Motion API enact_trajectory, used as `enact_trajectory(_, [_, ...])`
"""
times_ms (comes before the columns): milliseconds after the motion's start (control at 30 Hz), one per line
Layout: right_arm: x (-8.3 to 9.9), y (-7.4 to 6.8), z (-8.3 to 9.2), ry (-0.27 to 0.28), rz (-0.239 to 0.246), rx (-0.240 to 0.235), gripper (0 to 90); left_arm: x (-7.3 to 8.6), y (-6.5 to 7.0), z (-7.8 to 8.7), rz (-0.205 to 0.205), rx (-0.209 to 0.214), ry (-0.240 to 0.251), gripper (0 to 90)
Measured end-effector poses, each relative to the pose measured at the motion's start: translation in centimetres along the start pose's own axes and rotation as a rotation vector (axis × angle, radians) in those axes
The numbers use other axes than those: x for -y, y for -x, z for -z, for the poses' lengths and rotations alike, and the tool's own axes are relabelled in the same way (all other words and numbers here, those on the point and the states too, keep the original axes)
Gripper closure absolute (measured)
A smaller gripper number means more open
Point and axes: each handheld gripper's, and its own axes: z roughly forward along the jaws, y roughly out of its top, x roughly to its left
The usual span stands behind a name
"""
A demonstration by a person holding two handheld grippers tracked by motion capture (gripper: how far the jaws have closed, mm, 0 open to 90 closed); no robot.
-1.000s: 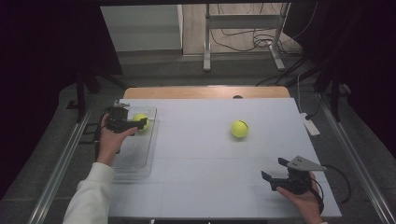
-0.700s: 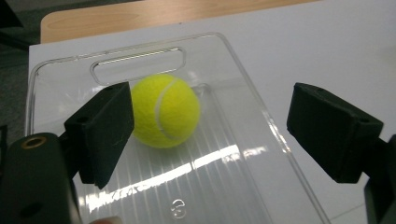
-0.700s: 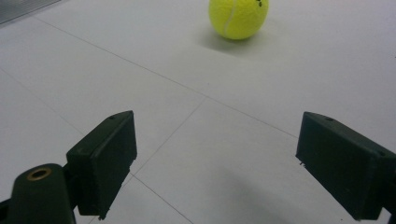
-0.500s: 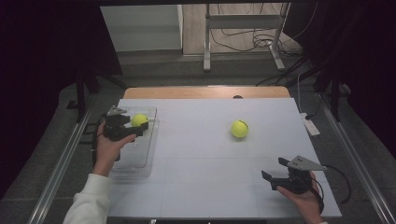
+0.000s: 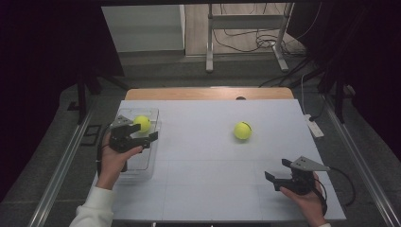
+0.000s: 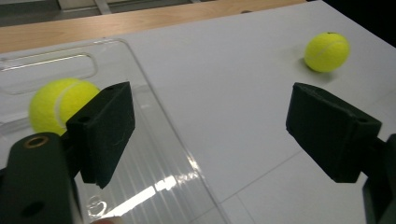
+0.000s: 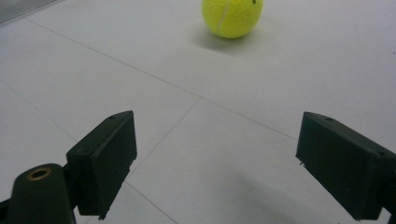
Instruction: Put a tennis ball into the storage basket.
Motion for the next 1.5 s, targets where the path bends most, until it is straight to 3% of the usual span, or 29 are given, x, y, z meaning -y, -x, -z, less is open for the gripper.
enact_trajectory(233, [0.0,0.0,-0.1,-0.005,0.006,0.006,12.4,0.4,1.0,0.0,-0.007,0.044,0.010,16.7])
enact_trajectory(333, [0.0,0.0,-0.1,-0.009,0.011,0.013,12.4,0.6,1.4,-0.2,-0.031,0.049,0.000,16.6])
enact_trajectory(900, [0.0,-0.1,0.2,0.002,0.018,0.004,12.4,1.1,3.1,-0.3,-0.043,0.099,-0.004,16.3])
enact_trajectory(1500, [0.0,-0.1,0.3,0.002,0.019,0.008,12.4,0.9,5.8,-1.3,-0.102,0.158,-0.017,16.1])
